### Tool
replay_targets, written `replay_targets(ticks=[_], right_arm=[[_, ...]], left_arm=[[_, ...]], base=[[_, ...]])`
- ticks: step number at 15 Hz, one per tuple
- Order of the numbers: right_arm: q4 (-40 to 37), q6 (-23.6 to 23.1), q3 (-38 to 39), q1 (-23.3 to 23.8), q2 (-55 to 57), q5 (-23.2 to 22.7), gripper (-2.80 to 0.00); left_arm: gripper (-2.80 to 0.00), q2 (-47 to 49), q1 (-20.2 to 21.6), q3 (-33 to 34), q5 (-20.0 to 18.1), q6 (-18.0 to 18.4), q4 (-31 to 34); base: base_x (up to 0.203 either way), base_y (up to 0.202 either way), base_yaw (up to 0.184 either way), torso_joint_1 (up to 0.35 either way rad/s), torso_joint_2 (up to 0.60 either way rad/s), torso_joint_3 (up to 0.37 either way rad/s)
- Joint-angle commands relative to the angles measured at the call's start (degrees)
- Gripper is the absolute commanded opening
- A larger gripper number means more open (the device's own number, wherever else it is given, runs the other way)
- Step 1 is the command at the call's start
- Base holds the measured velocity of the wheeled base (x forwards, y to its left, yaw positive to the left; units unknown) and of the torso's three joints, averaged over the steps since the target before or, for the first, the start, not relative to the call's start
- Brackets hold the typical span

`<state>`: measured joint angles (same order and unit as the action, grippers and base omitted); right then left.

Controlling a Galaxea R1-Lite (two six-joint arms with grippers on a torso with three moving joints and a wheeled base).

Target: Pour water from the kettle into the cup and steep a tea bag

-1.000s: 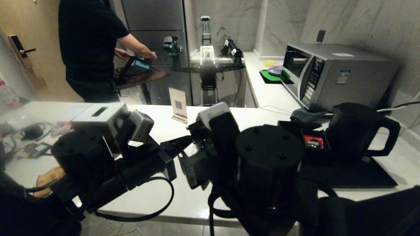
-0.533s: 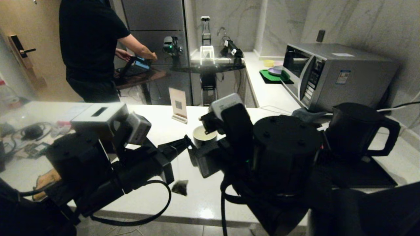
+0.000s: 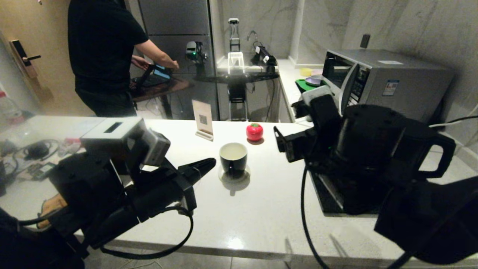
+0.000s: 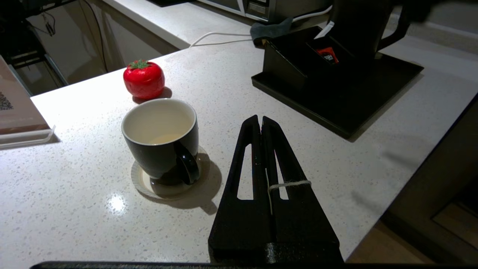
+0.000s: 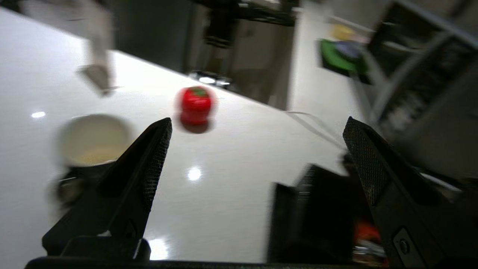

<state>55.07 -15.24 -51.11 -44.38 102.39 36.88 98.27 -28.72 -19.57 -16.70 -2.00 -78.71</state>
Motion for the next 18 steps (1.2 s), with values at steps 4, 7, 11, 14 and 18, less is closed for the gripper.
replay_targets(ticks=[4, 7, 11, 14, 18], right_arm=[[5.0, -2.6, 7.3, 7.7, -5.5, 0.1, 0.0], [5.0, -2.5, 9.6, 8.7, -8.1, 0.0, -2.8], [4.4, -2.4, 9.7, 13.8, -10.4, -0.2, -2.8], [4.5, -2.3, 12.4, 22.0, -14.3, -0.6, -2.8], [5.2, -1.2, 23.2, 30.5, -23.3, -1.1, -2.8]], left_arm=[[-2.8, 0.1, 0.0, 0.1, -0.2, 0.0, -0.4], [-2.8, 0.3, 0.0, 0.1, -0.2, 0.0, -0.4], [-2.8, 0.3, -0.1, 0.5, -0.2, 0.0, -0.4], [-2.8, 0.0, -0.1, 0.6, -0.1, 0.0, -0.4], [-2.8, 0.0, -0.1, 2.6, -0.3, 0.2, -0.4]], base=[[0.0, 0.0, 0.0, 0.0, 0.0, 0.0], [0.0, 0.0, 0.0, 0.0, 0.0, 0.0], [0.0, 0.0, 0.0, 0.0, 0.0, 0.0], [0.0, 0.0, 0.0, 0.0, 0.0, 0.0], [0.0, 0.0, 0.0, 0.0, 0.0, 0.0]])
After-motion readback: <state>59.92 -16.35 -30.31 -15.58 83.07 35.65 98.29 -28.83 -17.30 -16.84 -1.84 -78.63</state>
